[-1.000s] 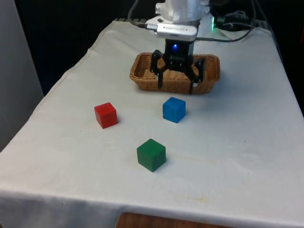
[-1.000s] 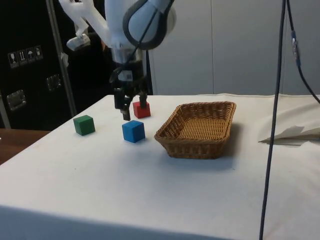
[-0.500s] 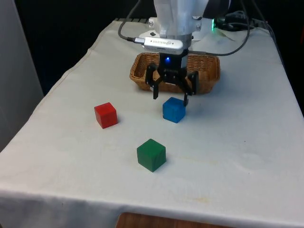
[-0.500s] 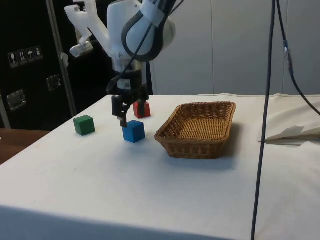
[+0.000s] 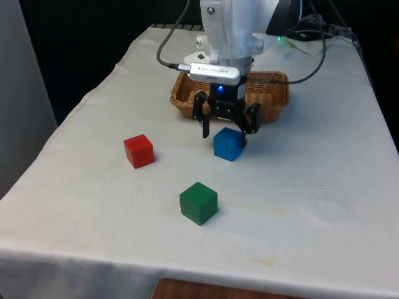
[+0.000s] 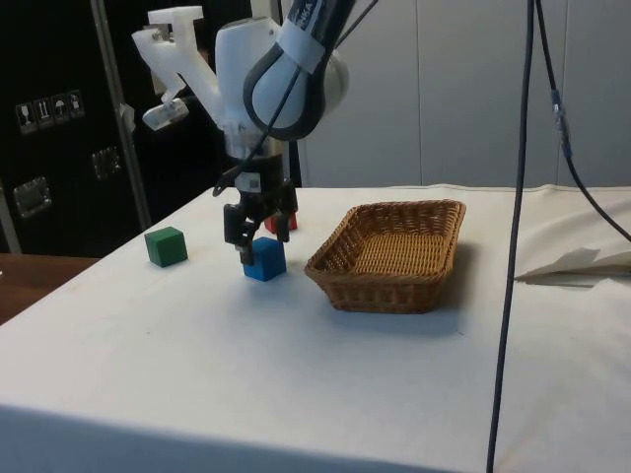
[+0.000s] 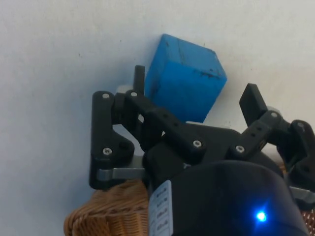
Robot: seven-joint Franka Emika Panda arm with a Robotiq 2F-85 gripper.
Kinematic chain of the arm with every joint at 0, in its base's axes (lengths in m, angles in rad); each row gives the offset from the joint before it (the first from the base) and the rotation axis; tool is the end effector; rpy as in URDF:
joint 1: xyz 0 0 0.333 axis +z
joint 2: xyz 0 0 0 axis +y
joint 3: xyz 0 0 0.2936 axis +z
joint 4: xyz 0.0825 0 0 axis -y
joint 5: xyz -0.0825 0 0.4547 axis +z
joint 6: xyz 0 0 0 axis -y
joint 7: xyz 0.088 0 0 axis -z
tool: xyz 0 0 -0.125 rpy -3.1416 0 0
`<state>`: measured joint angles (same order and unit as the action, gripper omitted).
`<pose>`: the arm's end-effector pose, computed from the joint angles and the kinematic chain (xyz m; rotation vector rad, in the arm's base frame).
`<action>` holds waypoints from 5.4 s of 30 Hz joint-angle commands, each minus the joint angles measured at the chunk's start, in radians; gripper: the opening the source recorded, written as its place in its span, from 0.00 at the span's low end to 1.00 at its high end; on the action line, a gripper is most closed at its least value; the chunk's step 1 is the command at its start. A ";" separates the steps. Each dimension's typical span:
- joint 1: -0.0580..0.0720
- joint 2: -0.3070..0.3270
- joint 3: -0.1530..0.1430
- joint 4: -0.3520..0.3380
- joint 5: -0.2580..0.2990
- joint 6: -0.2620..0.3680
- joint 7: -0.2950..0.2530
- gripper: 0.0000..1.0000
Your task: Pick up the blue cube and place it into the basket.
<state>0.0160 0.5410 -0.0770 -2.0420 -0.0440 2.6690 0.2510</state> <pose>0.6304 -0.0405 0.0843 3.0597 -0.4016 0.1425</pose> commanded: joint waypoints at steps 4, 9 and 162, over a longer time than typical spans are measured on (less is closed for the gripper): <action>-0.001 0.009 0.000 0.005 0.003 0.004 0.004 0.80; 0.000 0.014 0.000 0.009 0.002 0.003 0.007 0.14; -0.003 -0.452 -0.062 -0.671 0.003 0.178 -0.217 0.08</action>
<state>0.0140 0.0910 -0.1400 -2.7110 -0.0440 2.8470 0.0370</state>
